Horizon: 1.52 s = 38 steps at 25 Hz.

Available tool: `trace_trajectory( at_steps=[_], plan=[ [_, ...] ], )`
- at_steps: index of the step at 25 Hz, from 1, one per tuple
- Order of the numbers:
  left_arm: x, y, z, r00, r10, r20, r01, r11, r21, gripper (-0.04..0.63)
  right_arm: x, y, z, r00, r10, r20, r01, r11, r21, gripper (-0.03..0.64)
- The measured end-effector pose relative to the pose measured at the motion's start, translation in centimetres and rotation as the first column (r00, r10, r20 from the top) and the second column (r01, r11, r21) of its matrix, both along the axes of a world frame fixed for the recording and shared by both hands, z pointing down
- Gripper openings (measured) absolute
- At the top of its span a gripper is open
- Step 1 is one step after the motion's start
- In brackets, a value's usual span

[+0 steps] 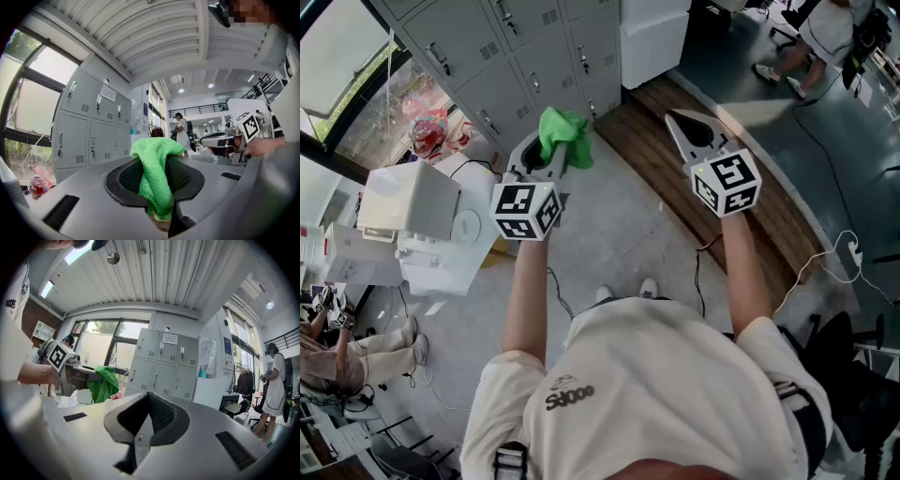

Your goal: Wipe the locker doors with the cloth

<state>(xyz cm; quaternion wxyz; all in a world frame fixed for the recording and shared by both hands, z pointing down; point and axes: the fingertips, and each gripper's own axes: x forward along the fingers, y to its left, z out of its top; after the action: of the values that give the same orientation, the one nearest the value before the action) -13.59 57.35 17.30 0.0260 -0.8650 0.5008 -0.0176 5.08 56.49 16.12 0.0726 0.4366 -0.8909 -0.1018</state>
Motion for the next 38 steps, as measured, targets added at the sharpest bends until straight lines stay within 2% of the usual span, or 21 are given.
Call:
trace_trajectory(
  at_steps=[14,20,25,31,38],
  plan=[
    [4.6,-2.2,0.1,0.999,-0.027,0.022,0.026,1.000,0.010,0.109,4.7,-2.6,-0.5,0.997,-0.055,0.050,0.054,0.998,0.007,0.009],
    [7.0,-4.0,0.3,0.998,-0.042,0.035,0.042,0.999,0.002,0.109,6.9,-5.0,0.8,0.995,-0.085,0.049,0.087,0.996,-0.034,0.009],
    [8.4,-6.7,0.4,0.998,-0.024,0.053,0.024,1.000,0.004,0.109,7.7,-7.7,1.8,0.994,-0.087,0.067,0.092,0.993,-0.075,0.009],
    [7.9,-12.8,1.7,0.998,0.007,0.057,-0.007,1.000,-0.008,0.110,6.4,-13.2,3.3,0.994,-0.076,0.077,0.084,0.991,-0.104,0.009],
    [3.7,-26.2,3.0,0.998,0.006,0.063,-0.005,1.000,-0.025,0.110,3.0,-25.6,4.0,0.995,-0.047,0.090,0.057,0.992,-0.115,0.009]
  ],
)
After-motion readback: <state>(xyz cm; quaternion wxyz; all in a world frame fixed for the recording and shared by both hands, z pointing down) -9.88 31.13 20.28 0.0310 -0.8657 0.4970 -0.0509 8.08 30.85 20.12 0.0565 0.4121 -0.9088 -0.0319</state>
